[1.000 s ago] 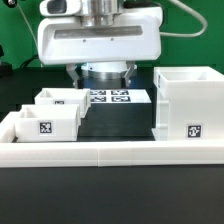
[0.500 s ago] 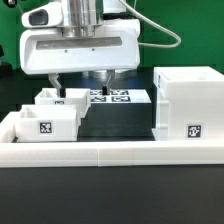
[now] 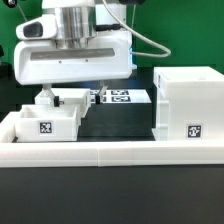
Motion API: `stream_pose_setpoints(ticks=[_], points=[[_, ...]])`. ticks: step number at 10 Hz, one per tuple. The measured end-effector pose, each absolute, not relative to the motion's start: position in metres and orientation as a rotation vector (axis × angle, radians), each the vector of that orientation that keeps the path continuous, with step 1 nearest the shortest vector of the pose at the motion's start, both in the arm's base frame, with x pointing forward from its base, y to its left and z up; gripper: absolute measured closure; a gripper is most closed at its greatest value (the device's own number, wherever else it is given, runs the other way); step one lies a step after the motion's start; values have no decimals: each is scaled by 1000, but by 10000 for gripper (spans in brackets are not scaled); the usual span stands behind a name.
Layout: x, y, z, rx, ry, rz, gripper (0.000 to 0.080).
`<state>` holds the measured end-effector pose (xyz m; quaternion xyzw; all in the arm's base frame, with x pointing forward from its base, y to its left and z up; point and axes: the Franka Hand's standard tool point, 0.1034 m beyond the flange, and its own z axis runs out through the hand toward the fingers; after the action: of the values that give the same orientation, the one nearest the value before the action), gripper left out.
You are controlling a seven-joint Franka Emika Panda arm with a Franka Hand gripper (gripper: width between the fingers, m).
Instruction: Assemble drawer
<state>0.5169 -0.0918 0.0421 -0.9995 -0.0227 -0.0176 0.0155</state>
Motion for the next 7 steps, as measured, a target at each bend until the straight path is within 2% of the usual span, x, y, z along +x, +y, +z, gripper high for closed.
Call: stream_pose_setpoints(ticks=[4, 7], points=[[511, -92, 16, -3125, -89, -40, 151], [509, -93, 8, -3133, -88, -39, 151]])
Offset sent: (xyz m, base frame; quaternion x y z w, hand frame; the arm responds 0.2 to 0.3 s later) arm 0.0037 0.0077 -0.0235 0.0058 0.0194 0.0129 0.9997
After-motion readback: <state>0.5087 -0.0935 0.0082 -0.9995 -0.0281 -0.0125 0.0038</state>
